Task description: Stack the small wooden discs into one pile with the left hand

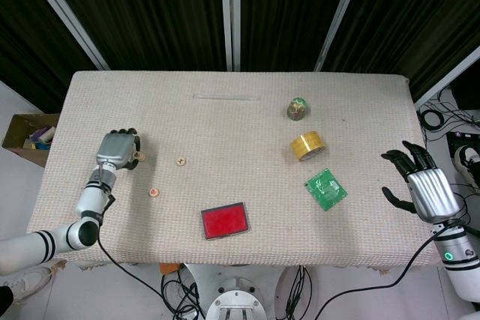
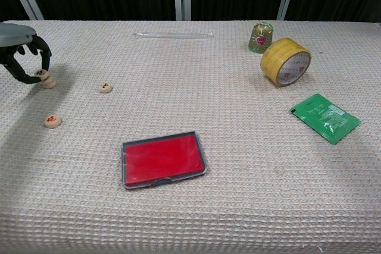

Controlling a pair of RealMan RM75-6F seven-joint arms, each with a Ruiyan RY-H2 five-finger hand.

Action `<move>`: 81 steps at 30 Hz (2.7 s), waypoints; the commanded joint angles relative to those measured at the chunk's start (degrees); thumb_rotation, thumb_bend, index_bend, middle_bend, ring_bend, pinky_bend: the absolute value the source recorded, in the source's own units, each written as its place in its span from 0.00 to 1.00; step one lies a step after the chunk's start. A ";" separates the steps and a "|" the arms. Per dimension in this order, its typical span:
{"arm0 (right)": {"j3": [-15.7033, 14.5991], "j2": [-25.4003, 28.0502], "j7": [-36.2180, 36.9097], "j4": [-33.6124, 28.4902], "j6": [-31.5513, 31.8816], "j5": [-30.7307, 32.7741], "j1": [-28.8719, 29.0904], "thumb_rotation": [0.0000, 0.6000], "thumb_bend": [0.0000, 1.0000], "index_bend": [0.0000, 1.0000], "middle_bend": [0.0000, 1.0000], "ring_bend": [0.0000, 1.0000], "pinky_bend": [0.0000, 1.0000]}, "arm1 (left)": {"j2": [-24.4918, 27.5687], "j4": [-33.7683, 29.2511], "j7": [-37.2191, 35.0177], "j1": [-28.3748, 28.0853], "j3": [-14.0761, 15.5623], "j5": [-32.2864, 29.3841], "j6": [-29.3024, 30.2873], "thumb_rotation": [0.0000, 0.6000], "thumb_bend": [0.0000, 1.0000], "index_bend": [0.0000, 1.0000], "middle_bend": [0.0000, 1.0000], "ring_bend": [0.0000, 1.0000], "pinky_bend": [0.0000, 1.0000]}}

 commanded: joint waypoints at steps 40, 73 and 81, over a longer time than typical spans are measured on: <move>0.05 0.06 0.69 0.45 -0.04 0.66 -0.31 1.00 0.23 0.25 0.26 0.05 0.14 | -0.91 1.54 1.06 -1.09 -0.02 -2.28 -1.51 1.00 0.37 0.44 0.17 0.18 0.21; -0.15 0.02 1.11 0.84 1.05 0.40 -1.10 1.00 0.23 0.25 0.26 0.05 0.14 | -10.46 0.47 4.45 -5.92 -1.80 5.23 0.65 1.00 0.26 0.40 0.14 0.14 0.21; -0.22 0.00 2.18 1.74 1.24 0.61 -1.41 1.00 0.23 0.25 0.26 0.05 0.14 | -11.48 2.12 7.49 -7.38 -1.86 1.38 0.16 1.00 0.31 0.44 0.14 0.14 0.20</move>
